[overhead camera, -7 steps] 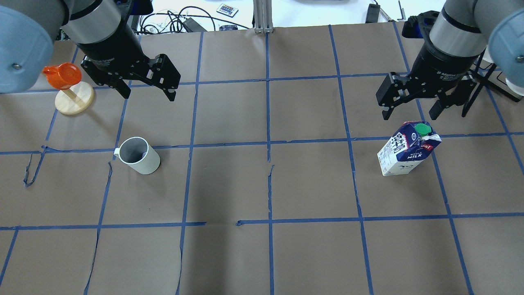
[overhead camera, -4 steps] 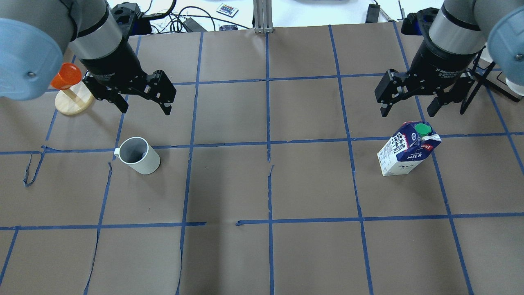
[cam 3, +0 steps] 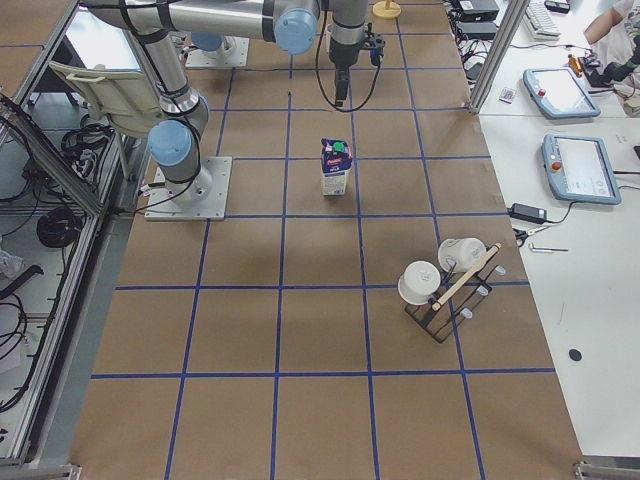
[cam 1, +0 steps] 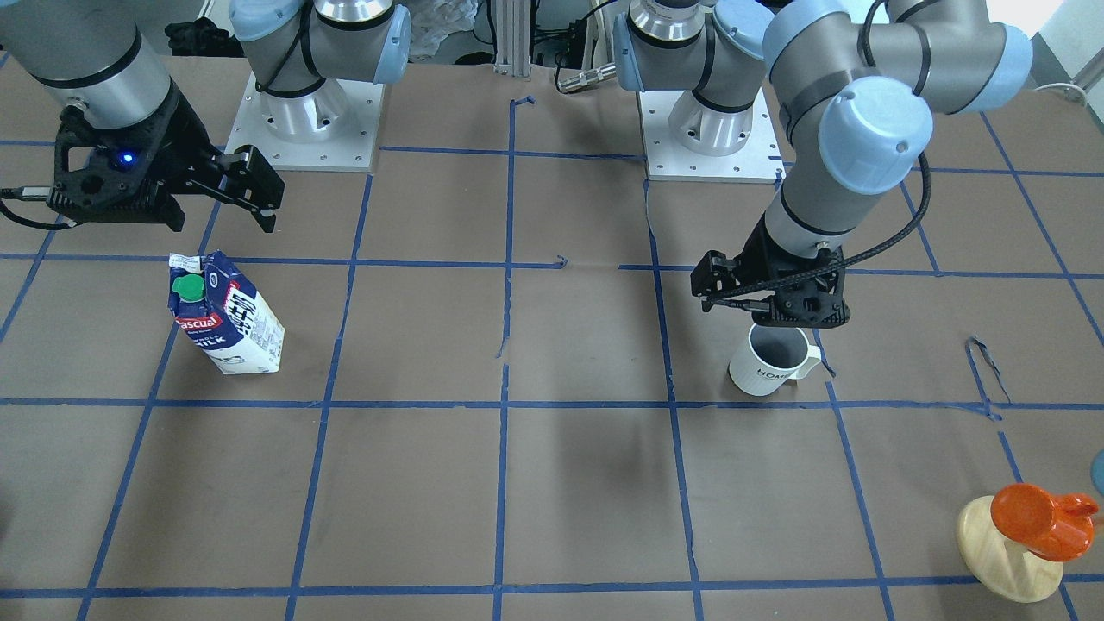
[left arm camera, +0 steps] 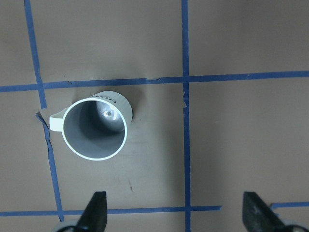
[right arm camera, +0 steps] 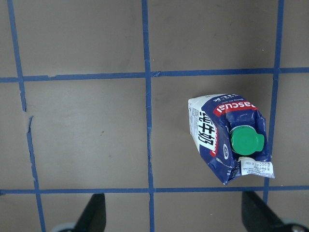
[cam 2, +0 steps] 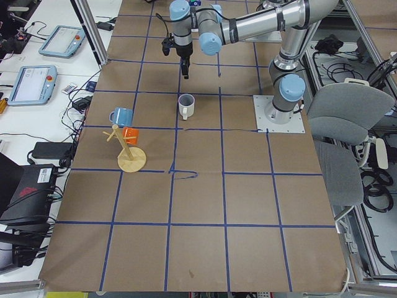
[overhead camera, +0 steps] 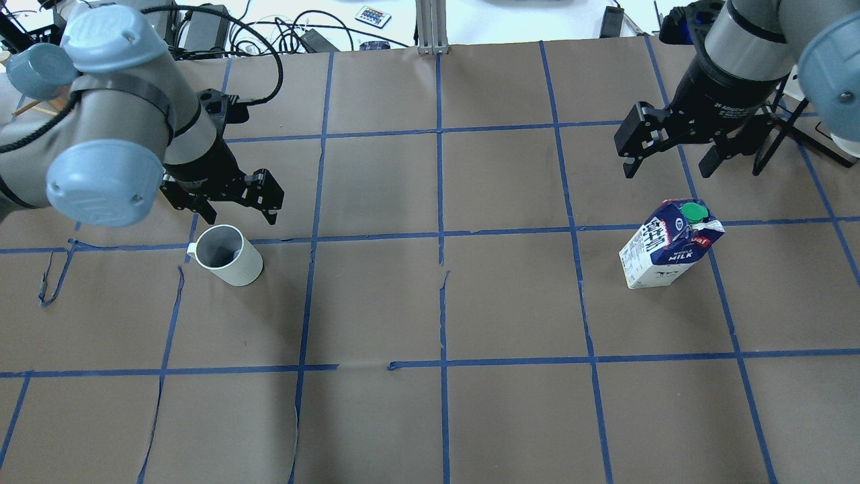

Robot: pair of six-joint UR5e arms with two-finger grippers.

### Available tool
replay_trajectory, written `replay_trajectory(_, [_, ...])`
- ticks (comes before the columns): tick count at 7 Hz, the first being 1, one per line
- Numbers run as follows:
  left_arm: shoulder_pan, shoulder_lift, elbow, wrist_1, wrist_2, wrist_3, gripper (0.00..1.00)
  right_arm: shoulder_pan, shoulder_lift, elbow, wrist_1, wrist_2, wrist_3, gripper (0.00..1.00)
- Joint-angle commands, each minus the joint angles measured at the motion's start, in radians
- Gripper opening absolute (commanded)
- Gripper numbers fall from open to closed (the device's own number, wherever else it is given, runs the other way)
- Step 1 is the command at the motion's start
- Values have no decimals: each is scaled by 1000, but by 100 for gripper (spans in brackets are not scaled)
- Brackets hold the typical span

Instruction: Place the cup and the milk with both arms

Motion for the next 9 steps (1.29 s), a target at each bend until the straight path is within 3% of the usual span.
replay_trajectory(1, [14,-57,-108,194,69,101,96,-3,1,3,-7,-2,0,100])
replay_trajectory(3, [59,-79,-127,195,72,103,95,-3,12,7,-30,-2,-2,100])
replay_trajectory(4, [56,-91,-142,213,73,102,71,-4,12,8,-39,-5,-2,100])
replay_trajectory(5, [54,-94,-140,225,73,102,55,-4,13,11,-45,-2,-2,100])
replay_trajectory(6, [53,-94,-142,225,75,102,18,-4,30,8,-50,-5,0,100])
replay_trajectory(7, [53,-94,-140,225,75,100,0,-6,26,-3,-51,-2,0,100])
replay_trajectory(9, [48,-93,-134,230,76,90,0,-4,27,11,-47,-18,0,100])
